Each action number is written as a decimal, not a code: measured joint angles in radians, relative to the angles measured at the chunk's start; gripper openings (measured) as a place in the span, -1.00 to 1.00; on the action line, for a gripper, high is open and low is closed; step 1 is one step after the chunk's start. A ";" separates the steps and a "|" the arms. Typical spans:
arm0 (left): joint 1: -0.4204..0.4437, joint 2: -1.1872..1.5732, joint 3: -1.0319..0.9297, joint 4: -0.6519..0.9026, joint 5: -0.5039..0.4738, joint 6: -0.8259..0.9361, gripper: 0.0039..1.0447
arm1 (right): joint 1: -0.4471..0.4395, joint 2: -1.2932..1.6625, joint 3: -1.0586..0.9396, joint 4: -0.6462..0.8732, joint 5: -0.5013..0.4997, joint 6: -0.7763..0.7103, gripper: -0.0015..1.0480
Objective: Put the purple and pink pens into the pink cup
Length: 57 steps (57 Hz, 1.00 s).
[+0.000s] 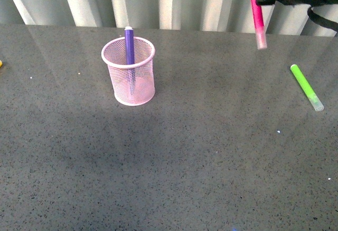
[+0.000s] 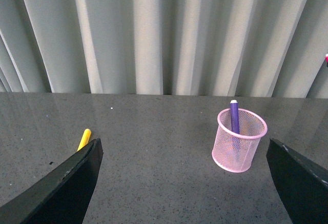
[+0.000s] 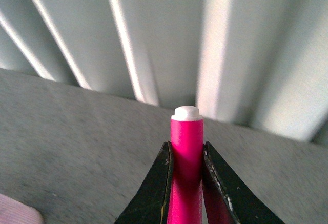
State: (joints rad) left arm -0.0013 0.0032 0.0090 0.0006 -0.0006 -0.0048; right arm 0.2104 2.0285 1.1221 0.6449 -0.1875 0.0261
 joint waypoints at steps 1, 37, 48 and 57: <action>0.000 0.000 0.000 0.000 0.000 0.000 0.88 | 0.007 0.000 0.000 0.018 -0.014 0.000 -0.79; 0.000 0.000 0.000 0.000 0.000 0.000 0.88 | 0.304 0.159 0.173 0.225 -0.146 -0.193 -0.79; 0.000 0.000 0.000 0.000 0.000 0.000 0.88 | 0.323 0.195 0.221 0.219 -0.140 -0.168 -0.79; 0.000 0.000 0.000 0.000 0.000 0.000 0.88 | 0.337 0.222 0.240 0.219 -0.126 -0.148 -0.79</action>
State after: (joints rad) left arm -0.0010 0.0032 0.0090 0.0006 -0.0006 -0.0048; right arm 0.5476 2.2501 1.3617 0.8635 -0.3138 -0.1223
